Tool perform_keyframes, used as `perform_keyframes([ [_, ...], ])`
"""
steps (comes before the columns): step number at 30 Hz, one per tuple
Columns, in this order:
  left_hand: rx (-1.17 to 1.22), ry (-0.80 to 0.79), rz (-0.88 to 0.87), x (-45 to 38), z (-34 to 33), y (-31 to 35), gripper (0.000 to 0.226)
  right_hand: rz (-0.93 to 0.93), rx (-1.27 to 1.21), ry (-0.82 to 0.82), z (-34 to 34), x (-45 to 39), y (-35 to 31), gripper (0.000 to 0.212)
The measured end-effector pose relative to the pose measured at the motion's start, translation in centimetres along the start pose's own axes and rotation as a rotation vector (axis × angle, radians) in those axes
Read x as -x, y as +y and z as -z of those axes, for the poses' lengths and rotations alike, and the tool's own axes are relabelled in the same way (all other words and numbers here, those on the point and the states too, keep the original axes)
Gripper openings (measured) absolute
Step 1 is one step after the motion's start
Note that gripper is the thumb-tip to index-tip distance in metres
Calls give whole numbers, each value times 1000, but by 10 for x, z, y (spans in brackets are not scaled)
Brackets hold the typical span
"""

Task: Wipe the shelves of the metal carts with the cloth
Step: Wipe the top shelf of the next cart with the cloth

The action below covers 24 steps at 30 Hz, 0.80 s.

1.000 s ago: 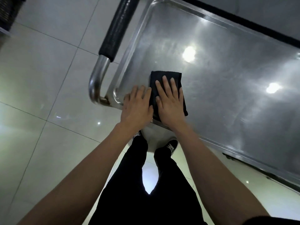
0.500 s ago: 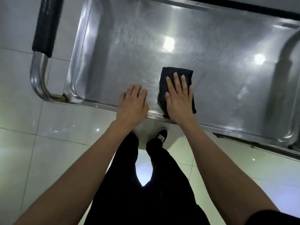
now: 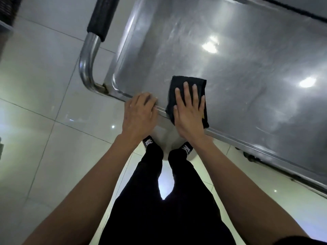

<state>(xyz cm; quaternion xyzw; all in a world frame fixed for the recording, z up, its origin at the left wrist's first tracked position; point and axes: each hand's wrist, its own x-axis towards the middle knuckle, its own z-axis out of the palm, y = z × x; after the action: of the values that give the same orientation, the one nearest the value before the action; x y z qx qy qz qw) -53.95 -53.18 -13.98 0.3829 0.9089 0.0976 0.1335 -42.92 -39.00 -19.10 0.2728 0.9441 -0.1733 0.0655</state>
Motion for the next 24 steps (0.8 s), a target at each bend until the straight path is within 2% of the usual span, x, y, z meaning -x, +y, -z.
perform_keyframes([
  [4,2,43,100,8,6,-40,31,21,-159,-32,6,-24,-41,64],
  [7,19,31,125,11,7,-59,32,-6,-327,-18,9,-29,-49,58],
  [12,58,37,130,11,5,-62,33,56,-250,-61,9,-34,-45,54],
  [24,108,128,328,20,-9,-33,38,638,-136,-207,5,-111,-72,55],
])
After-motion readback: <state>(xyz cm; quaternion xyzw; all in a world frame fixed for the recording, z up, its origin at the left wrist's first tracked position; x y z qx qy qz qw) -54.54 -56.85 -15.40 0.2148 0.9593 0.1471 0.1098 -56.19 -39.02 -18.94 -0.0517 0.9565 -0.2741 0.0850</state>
